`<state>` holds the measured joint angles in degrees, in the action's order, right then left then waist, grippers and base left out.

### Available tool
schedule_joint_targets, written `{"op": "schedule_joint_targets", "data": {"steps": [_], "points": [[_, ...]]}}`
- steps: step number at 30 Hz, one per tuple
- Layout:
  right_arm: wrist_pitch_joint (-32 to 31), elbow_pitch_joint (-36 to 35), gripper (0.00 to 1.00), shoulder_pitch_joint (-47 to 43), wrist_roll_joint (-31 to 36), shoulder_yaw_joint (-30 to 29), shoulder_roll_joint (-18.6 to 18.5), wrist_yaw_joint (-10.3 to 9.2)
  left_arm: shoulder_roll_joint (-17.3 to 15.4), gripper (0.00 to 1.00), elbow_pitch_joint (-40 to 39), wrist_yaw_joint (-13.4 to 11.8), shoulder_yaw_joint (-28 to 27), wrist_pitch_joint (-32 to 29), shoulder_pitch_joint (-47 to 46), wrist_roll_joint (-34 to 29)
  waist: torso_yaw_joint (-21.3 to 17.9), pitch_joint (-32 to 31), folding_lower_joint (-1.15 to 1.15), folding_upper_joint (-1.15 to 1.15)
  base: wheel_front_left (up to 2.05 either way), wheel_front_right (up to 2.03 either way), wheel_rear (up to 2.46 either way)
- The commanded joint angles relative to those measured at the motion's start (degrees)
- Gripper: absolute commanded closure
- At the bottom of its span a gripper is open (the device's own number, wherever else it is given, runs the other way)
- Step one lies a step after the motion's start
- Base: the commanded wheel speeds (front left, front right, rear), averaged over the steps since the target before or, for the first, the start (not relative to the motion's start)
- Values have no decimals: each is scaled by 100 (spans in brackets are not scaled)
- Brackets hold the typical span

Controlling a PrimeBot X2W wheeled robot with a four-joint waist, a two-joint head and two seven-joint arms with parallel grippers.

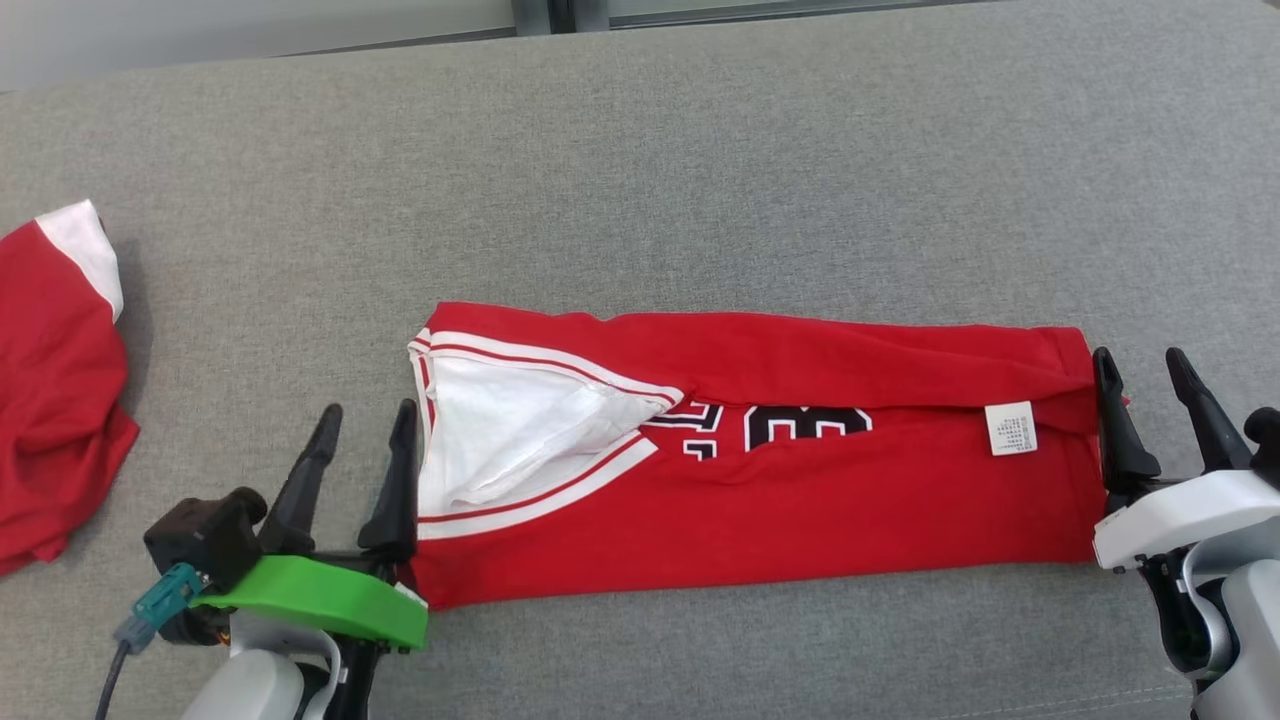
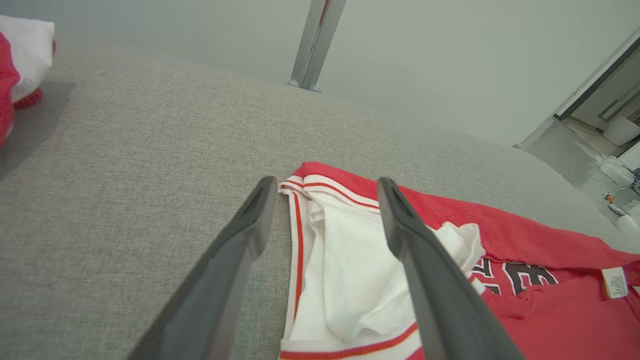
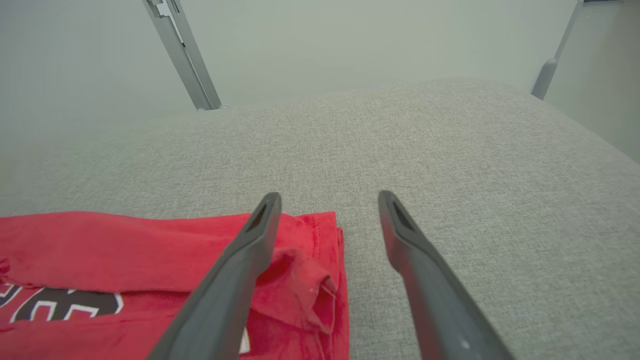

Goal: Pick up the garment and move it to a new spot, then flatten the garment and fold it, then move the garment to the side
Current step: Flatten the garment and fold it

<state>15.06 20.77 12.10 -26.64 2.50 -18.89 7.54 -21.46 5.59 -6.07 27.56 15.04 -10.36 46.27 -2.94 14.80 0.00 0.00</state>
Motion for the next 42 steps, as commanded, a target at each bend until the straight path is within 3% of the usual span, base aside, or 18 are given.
{"op": "schedule_joint_targets", "data": {"steps": [1, 6, 10, 16, 23, 25, 26, 27, 34, 42], "points": [[15, -33, 0, -89, -30, -7, -38, -11, 66, 0, -42, 32, -217, 17, 98, -242, -7, -19, 0, 0, 0, 0, 0], [16, 154, 0, 8, -35, 86, -42, -11, 462, 0, -216, 63, -1078, 15, 231, -1273, 14, -60, 0, 0, 0, 0, 0], [-7, 531, 0, 173, -65, 160, 6, -11, 834, 0, -355, 242, -1726, 16, 329, -2098, 73, -71, 0, 0, 0, 0, 0], [-4, 1185, 0, 376, -215, 243, 129, -11, 1359, 0, -236, 651, -2479, 16, 461, -2829, 141, -96, 0, 0, 0, 0, 0], [4, 1770, 0, 397, -418, 536, 259, -11, 1598, 0, -18, 965, -2959, 16, 557, -3510, 166, -147, 0, 0, 0, 0, 0], [-2, 1876, 63, 393, -502, 676, 306, -11, 1651, 0, 3, 1011, -3070, 16, 583, -3601, 158, -168, 0, 0, 0, 0, 0], [-12, 1919, 85, 395, -532, 730, 307, -10, 1670, 0, 14, 1025, -3117, 16, 591, -3640, 151, -174, 0, 0, 0, 0, 0], [-10, 1957, 100, 408, -585, 781, 313, -10, 1698, 0, 19, 1050, -3174, 16, 596, -3675, 139, -183, 0, 0, 0, 0, 0], [0, 2121, 100, 672, -771, 809, 247, -13, 1799, 0, 84, 1166, -3367, 16, 614, -3822, 87, -265, 0, 0, 0, 0, 0], [7, 2211, 100, 594, -680, 233, -281, -13, 1841, 0, 118, 1241, -3465, 16, 686, -3923, 113, -437, 0, 0, 0, 0, 0]]}}
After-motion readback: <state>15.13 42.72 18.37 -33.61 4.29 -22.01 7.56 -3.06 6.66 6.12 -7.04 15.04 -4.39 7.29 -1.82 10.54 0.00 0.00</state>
